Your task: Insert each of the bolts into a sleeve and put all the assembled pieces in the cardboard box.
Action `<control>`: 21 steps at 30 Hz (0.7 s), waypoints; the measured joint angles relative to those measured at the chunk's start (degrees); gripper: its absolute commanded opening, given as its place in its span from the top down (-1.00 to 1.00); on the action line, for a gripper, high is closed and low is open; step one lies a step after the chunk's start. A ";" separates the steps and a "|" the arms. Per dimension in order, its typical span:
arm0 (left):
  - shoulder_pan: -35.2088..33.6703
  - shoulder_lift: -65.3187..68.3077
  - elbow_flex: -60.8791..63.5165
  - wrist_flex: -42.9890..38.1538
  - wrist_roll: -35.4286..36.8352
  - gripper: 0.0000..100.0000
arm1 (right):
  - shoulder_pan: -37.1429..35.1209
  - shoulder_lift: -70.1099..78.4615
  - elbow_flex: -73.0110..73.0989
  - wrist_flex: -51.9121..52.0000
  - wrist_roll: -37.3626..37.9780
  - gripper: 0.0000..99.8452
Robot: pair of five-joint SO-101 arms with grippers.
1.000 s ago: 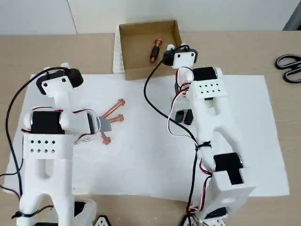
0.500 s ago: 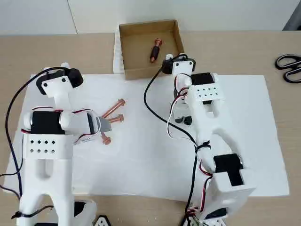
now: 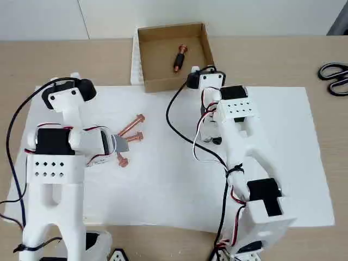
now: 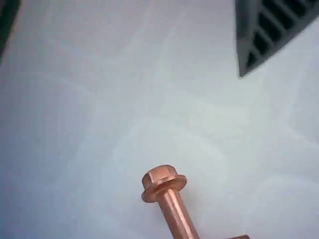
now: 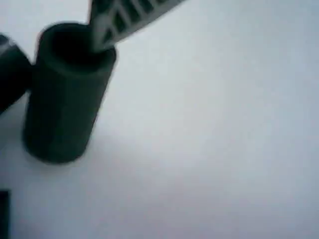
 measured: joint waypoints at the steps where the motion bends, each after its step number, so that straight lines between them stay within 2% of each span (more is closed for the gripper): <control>1: 0.00 0.00 0.00 0.00 0.00 0.42 | 0.00 0.00 0.62 0.09 0.00 0.68; 13: 0.00 0.00 0.00 0.00 0.00 0.42 | 0.00 0.00 2.11 0.53 0.18 0.68; 21: 0.00 0.00 0.00 0.00 0.00 0.42 | -1.85 -3.34 2.11 4.75 0.18 0.68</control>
